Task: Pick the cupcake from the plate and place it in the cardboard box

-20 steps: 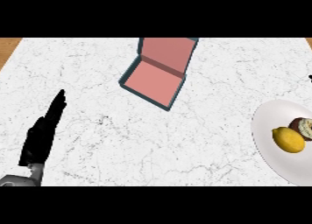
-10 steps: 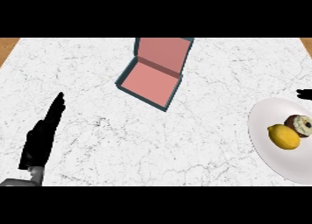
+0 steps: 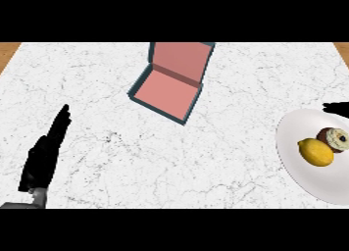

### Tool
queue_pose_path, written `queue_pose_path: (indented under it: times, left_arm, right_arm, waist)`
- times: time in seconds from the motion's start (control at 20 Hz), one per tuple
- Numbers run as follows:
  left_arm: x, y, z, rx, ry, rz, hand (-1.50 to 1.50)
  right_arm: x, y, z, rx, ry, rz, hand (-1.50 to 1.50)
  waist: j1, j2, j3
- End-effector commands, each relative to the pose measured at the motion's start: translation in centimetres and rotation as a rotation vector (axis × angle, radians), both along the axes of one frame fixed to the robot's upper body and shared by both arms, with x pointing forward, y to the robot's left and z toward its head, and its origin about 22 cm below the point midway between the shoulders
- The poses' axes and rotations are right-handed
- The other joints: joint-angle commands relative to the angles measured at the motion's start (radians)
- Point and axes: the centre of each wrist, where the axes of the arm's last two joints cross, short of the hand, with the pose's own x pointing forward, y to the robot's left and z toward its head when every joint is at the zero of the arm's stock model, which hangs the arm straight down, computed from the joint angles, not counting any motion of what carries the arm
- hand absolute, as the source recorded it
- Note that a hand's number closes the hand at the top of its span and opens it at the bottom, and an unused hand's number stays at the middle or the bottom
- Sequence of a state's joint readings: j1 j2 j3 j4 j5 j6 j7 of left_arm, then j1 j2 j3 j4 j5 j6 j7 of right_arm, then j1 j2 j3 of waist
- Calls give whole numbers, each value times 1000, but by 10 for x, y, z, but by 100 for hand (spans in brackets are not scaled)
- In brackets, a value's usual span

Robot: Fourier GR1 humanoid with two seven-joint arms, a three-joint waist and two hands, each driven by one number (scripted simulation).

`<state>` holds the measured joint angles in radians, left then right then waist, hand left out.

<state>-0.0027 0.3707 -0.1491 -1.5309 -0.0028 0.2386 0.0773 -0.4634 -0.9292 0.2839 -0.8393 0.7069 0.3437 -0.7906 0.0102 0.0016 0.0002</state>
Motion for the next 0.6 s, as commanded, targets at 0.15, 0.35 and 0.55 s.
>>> queue_pose_path:
  times: [0.15,0.35,0.55]
  left_arm:
    - [-6,9,-7,14,-12,11,0]
    - [-19,-3,-5,2,-2,7,0]
    - [-3,4,-1,-3,5,7,0]
  right_arm:
    - [-2,-6,-17,37,21,29,-150]
    - [6,11,-22,29,35,32,-150]
    - [8,2,-17,48,16,7,-150]
  waist:
    - [-3,0,0]
    - [-1,-2,0]
    - [-5,-2,0]
